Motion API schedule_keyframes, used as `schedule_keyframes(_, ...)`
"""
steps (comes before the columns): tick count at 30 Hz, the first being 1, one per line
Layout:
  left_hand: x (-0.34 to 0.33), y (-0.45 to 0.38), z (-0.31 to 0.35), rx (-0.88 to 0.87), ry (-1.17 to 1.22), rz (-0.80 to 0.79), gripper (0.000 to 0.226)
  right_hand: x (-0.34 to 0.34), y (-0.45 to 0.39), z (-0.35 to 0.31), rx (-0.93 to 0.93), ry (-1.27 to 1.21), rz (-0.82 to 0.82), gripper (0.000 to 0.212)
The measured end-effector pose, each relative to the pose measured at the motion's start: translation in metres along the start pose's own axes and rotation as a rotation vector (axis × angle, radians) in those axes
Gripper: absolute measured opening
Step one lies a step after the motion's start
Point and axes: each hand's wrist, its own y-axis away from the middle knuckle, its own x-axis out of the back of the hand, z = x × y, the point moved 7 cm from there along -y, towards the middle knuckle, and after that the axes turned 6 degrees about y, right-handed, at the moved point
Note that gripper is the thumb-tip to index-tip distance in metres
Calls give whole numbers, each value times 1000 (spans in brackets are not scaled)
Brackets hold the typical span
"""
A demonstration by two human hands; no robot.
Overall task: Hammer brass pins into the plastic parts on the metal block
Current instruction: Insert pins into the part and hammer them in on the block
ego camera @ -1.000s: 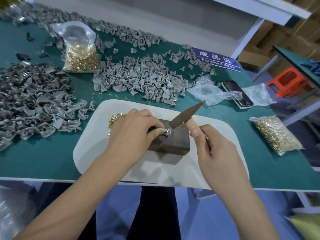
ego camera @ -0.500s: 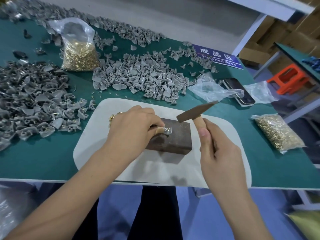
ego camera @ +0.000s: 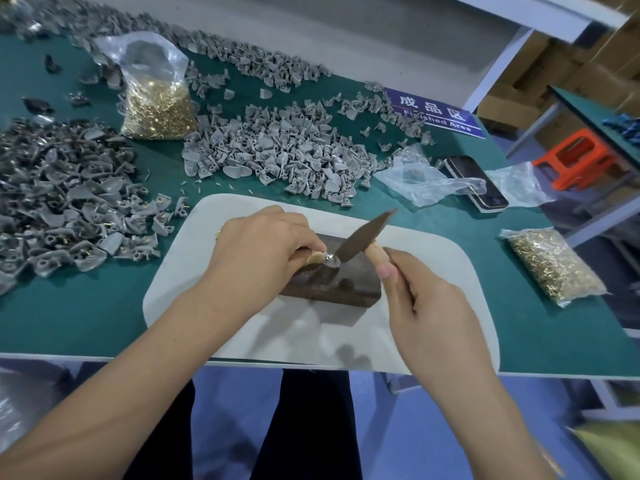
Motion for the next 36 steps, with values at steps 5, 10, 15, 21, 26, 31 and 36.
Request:
schedule_keyframes(5, 1, -2, 0, -27, 5, -5, 8, 7, 0, -3, -7, -97, 116, 34)
schedule_keyframes(10, 2, -2, 1, -45, 18, 1, 9, 3, -2, 1, 2, -48, 49, 34)
schedule_keyframes(15, 1, -3, -1, -42, 37, 10, 9, -1, 2, -5, 10, -55, 16, 32)
schedule_keyframes(21, 2, -1, -2, -27, 44, 32, 7, 5, -4, 5, -123, -4, 149, 37)
schedule_keyframes(26, -1, 0, -4, 31, 23, 50, 9, -13, -22, 30, -253, 102, 124, 43)
schedule_keyframes(31, -3, 0, -4, 58, 2, 51, 11, -23, -28, 39, -306, 193, 163, 35)
schedule_keyframes(36, -5, 1, -4, 66, 16, 49, 10, -19, -32, 41, -307, 247, 229, 25)
